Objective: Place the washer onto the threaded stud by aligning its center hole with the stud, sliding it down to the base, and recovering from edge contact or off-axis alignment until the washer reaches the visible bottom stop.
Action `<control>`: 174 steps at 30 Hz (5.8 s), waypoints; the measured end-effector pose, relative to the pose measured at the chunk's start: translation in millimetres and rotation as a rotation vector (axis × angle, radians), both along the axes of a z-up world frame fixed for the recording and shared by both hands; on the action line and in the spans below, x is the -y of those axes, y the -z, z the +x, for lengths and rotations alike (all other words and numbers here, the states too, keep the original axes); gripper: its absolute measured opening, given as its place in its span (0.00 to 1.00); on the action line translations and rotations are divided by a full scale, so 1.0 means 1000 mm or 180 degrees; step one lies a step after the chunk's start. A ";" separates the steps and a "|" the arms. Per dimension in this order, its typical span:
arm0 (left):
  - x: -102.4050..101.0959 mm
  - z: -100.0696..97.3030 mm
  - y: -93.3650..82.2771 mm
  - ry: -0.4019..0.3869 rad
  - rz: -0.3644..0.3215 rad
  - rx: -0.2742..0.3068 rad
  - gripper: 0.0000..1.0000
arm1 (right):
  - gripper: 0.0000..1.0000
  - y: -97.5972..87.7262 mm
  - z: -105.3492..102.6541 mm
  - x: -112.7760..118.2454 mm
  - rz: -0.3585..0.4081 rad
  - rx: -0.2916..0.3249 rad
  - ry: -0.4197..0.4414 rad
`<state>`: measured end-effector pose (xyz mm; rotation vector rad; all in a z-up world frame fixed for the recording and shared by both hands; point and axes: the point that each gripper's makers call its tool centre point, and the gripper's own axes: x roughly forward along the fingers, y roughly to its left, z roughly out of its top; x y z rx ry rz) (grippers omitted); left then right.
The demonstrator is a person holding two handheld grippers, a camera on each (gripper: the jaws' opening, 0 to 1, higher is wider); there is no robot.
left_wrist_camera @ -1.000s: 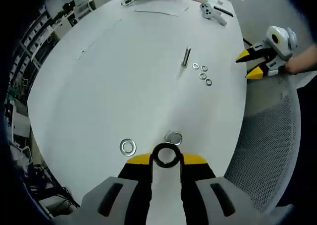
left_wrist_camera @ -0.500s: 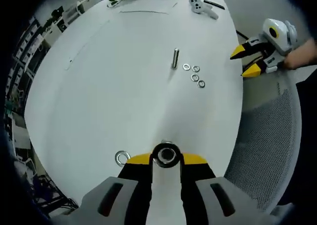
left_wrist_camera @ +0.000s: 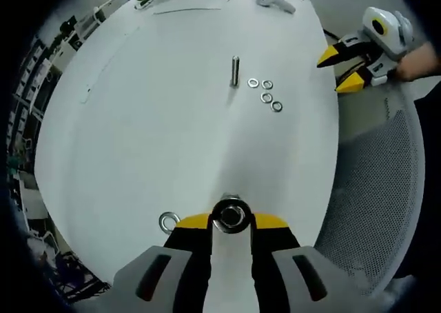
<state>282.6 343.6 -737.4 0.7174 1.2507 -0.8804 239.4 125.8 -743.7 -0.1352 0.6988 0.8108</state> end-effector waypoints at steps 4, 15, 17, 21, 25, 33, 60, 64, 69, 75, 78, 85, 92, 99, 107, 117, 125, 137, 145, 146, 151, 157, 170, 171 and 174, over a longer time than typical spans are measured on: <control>0.000 0.000 0.005 0.0019 0.0034 -0.0011 0.19 | 0.33 0.000 0.000 0.000 -0.0007 0.0000 -0.0002; 0.001 0.000 0.026 0.0044 0.0102 -0.0054 0.19 | 0.33 0.000 0.001 0.001 -0.0004 0.0004 0.0019; 0.002 0.001 0.029 0.0064 0.0127 -0.0058 0.19 | 0.33 0.000 0.001 0.001 -0.0008 0.0003 0.0018; 0.002 0.002 0.036 0.0048 0.0162 -0.0080 0.19 | 0.33 0.000 0.000 0.001 -0.0016 0.0003 0.0013; 0.001 0.001 0.041 0.0043 0.0198 -0.0089 0.19 | 0.33 0.000 0.000 0.001 -0.0016 0.0002 0.0017; 0.000 0.000 0.044 0.0037 0.0206 -0.0100 0.19 | 0.32 0.000 0.001 0.001 -0.0019 -0.0002 0.0021; -0.004 0.002 0.047 0.0001 0.0003 -0.0016 0.26 | 0.32 0.000 0.001 0.001 0.0007 0.0004 0.0030; -0.006 0.000 0.045 -0.0086 -0.0083 -0.0049 0.27 | 0.32 -0.001 0.002 0.001 0.0013 0.0007 0.0041; -0.013 -0.003 0.046 -0.0178 -0.0138 -0.0105 0.27 | 0.32 -0.001 0.002 0.001 0.0014 0.0008 0.0038; -0.031 -0.004 0.047 -0.0231 -0.0080 -0.0118 0.27 | 0.32 -0.001 0.002 0.001 0.0013 0.0004 0.0039; -0.040 -0.002 0.046 -0.0323 -0.0072 -0.0103 0.27 | 0.32 0.000 0.002 0.001 0.0011 0.0001 0.0039; -0.060 0.005 0.046 -0.0495 -0.0003 -0.0044 0.26 | 0.32 0.000 0.002 0.002 0.0011 -0.0004 0.0044; -0.076 0.016 0.048 -0.0783 0.0029 -0.0011 0.26 | 0.32 0.000 0.001 0.002 0.0007 -0.0009 0.0035; -0.082 0.032 0.046 -0.1063 -0.0039 0.0081 0.27 | 0.32 0.000 0.001 0.002 0.0002 -0.0015 0.0033; -0.085 0.045 0.051 -0.1283 -0.0072 0.0130 0.27 | 0.32 0.001 0.000 0.001 0.0001 -0.0026 0.0034; -0.083 0.057 0.054 -0.1393 -0.0114 0.0128 0.28 | 0.32 0.001 0.001 0.002 -0.0008 -0.0024 0.0040; -0.080 0.062 0.058 -0.1455 -0.0107 0.0099 0.27 | 0.32 0.000 0.001 0.003 -0.0012 -0.0017 0.0043; -0.079 0.062 0.060 -0.1352 0.0002 0.0038 0.21 | 0.32 0.001 0.001 0.002 -0.0017 -0.0031 0.0033; -0.078 0.063 0.061 -0.1328 0.0184 -0.0127 0.21 | 0.32 0.001 0.001 0.002 -0.0016 -0.0030 0.0038; -0.077 0.063 0.062 -0.1310 0.0218 -0.0146 0.21 | 0.32 0.001 0.001 0.002 -0.0016 -0.0030 0.0038; -0.079 0.062 0.061 -0.1341 0.0215 -0.0152 0.21 | 0.32 0.000 0.002 0.003 -0.0001 -0.0021 0.0062; -0.080 0.063 0.061 -0.1409 0.0137 -0.0099 0.20 | 0.32 0.001 0.002 0.003 -0.0002 -0.0021 0.0069; -0.081 0.052 0.061 -0.1259 0.0153 -0.0074 0.19 | 0.32 0.000 0.001 0.002 0.0023 -0.0022 0.0065; -0.080 0.049 0.059 -0.1246 0.0153 -0.0075 0.19 | 0.32 -0.001 0.001 0.002 0.0024 -0.0021 0.0065; -0.082 0.046 0.059 -0.1241 0.0142 -0.0088 0.19 | 0.32 0.000 0.001 0.002 0.0015 -0.0021 0.0059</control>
